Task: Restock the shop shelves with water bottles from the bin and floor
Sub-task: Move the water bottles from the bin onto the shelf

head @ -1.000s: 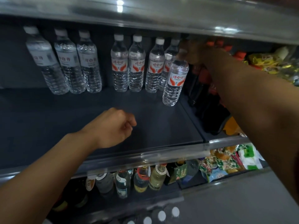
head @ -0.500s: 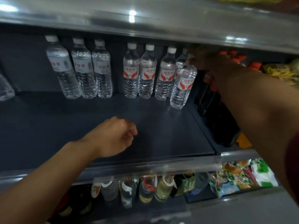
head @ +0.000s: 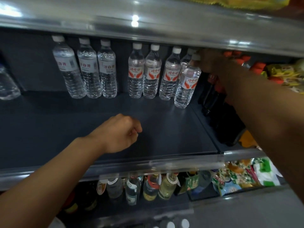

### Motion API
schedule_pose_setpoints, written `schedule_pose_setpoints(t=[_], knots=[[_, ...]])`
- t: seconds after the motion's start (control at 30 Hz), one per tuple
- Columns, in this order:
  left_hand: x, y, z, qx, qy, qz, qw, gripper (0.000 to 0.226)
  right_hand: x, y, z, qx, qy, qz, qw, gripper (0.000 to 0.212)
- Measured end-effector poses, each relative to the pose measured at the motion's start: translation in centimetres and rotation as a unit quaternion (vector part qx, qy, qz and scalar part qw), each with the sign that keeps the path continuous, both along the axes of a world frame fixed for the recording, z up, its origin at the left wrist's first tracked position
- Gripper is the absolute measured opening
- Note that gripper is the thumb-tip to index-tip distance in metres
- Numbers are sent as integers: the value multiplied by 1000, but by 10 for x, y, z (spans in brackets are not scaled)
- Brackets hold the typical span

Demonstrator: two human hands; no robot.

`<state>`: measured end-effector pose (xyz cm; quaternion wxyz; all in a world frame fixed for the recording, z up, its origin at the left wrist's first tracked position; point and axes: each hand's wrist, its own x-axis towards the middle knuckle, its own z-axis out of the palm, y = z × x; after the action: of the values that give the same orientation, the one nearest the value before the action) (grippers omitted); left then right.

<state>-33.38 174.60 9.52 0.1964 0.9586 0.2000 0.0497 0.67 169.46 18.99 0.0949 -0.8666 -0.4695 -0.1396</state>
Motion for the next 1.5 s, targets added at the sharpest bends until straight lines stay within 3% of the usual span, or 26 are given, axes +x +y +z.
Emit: schedule_pose_setpoints(t=[0.2, 0.33, 0.53, 0.73, 1.03, 1.1, 1.17, 1.33, 1.5], knots=[[-20, -4, 8, -8, 8, 2, 1000, 25, -75, -29, -9, 41, 16, 3, 999, 32], [-64, -7, 3, -7, 30, 8, 999, 26, -177, -52, -46, 66, 87, 101, 989, 7], [-174, -10, -17, 19, 77, 42, 996, 16, -345, -76, -120, 38, 242, 213, 946, 8], [-296, -18, -55, -16, 98, 121, 988, 26, -470, -80, -168, -46, 315, 303, 898, 14], [-399, -29, -96, -32, 161, 171, 972, 32, -561, -52, -204, -187, 265, 366, 872, 14], [-407, -28, -96, -22, 136, 166, 976, 26, -575, -48, -212, -220, 256, 368, 866, 16], [-419, -27, -95, -39, 110, 173, 978, 25, -591, -45, -222, -238, 252, 375, 860, 22], [-441, -20, -111, -42, 177, 184, 966, 34, -618, -38, -249, -267, 225, 378, 857, 44], [-446, -18, -120, -44, 190, 165, 967, 33, -624, -30, -265, -267, 250, 371, 853, 31]])
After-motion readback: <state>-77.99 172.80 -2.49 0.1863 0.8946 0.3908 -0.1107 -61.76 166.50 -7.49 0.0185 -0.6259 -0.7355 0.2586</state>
